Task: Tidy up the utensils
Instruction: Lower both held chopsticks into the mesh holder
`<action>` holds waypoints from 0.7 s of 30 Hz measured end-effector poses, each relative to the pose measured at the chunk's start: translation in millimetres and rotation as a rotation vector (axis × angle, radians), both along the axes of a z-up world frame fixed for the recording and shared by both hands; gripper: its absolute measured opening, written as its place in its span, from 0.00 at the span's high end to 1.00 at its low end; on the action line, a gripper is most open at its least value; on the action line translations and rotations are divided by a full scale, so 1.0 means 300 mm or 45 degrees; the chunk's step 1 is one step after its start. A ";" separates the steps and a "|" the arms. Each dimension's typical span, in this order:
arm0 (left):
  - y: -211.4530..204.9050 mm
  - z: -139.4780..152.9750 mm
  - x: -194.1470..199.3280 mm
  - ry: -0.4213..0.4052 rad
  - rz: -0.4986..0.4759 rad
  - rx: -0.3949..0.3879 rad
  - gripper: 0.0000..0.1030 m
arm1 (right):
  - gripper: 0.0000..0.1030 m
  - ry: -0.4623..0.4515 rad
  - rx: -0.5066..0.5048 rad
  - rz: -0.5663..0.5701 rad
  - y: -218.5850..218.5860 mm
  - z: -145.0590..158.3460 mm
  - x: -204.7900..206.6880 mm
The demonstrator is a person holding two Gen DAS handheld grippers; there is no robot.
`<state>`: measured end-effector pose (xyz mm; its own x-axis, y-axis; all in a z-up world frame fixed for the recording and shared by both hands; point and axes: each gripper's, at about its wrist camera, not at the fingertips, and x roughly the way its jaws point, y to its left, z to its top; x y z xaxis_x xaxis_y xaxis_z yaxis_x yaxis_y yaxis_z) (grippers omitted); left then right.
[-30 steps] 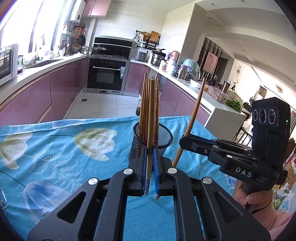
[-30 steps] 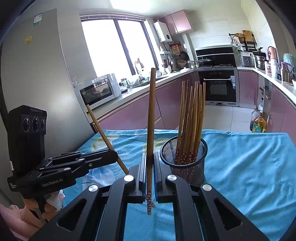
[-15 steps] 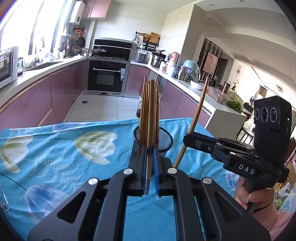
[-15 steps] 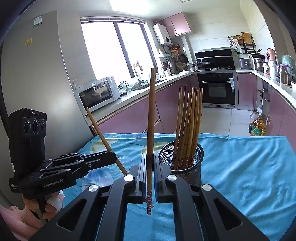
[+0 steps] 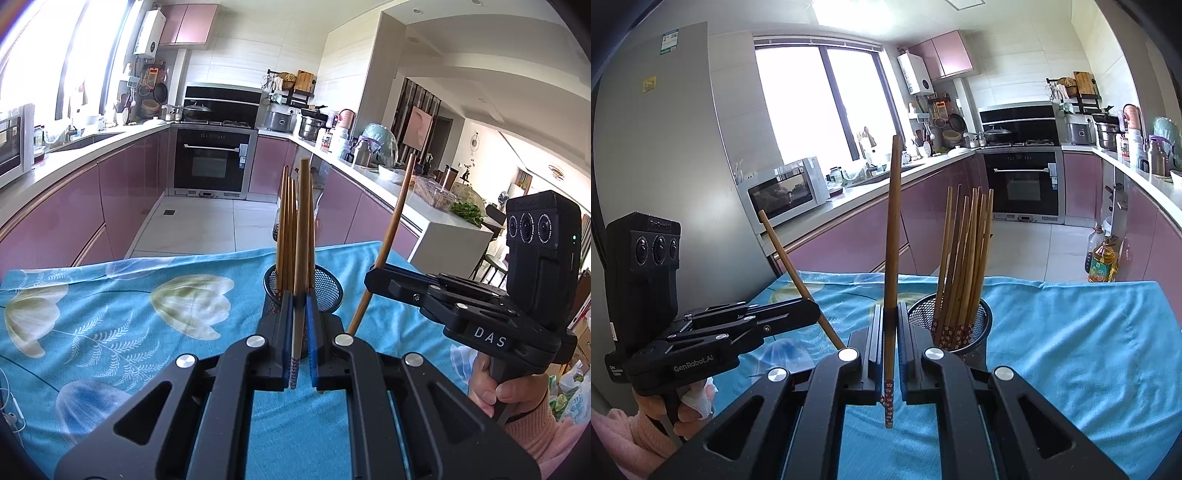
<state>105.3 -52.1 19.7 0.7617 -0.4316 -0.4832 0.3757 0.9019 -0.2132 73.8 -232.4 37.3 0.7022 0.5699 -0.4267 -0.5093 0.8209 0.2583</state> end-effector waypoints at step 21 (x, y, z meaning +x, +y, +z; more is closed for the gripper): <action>0.003 0.079 0.014 -0.059 -0.007 -0.024 0.93 | 0.94 -0.055 0.032 -0.014 -0.027 0.066 0.040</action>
